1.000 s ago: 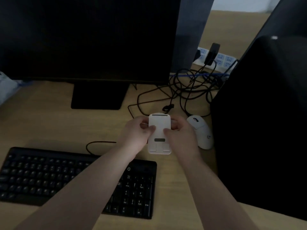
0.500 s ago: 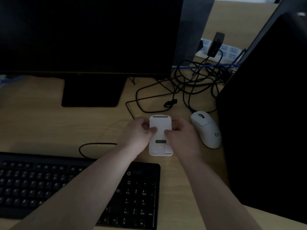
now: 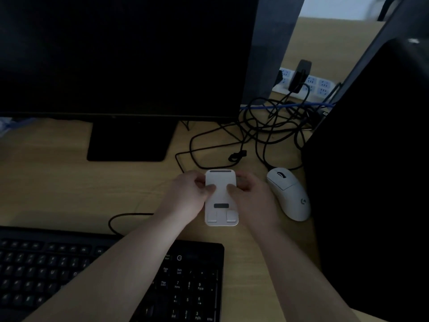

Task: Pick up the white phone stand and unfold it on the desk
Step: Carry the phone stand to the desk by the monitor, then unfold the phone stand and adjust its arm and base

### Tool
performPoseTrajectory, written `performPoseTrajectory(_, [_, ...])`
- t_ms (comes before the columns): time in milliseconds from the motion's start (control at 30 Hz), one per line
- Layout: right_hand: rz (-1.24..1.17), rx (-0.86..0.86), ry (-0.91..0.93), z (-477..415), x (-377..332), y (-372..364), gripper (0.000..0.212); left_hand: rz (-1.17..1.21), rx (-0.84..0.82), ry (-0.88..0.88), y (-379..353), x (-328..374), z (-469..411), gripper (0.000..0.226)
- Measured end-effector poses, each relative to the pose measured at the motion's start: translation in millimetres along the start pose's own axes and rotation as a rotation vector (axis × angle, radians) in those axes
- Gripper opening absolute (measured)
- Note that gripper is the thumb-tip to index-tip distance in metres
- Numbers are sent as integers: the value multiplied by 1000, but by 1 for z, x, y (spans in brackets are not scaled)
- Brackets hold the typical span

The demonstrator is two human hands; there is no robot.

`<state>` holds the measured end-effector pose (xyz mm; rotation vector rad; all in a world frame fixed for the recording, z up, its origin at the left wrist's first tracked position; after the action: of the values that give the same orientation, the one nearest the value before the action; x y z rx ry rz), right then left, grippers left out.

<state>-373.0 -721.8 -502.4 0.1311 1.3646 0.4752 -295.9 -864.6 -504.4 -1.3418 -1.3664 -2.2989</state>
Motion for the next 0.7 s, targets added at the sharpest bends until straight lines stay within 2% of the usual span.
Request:
performPoseTrajectory(67, [-38, 34, 8, 4, -4, 13, 20, -42, 43, -32, 8, 5, 0, 37])
performPoseTrajectory(167, [-105, 92, 3, 8, -11, 32, 25, -44, 135, -49, 25, 11, -3, 41])
performPoseTrajectory(300, [-117, 105, -18, 11, -21, 42, 26, 31, 130, 23, 37, 15, -5, 54])
performPoseTrajectory(467, [-90, 153, -28, 11, -25, 46, 30, -31, 171, 32, 42, 16, 0, 52])
performPoseTrajectory(600, [-76, 178, -34, 7, -20, 52, 31, -167, 218, -44, 35, 26, 8, 58])
performPoseTrajectory(700, [-79, 180, -62, 5, -16, 55, 30, -422, 179, -121, 8, 41, 18, 68])
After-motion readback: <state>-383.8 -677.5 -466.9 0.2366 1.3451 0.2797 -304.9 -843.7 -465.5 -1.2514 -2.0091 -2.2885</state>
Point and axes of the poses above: each hand's wrist, its own z-axis away from the middle knuckle, its own y-axis out of the back of the hand, x = y × z, the point moved 3 cm from there along -z, towards the middle knuckle, and after that the axes turned 15 degrees about x, right-handed, at the moved point
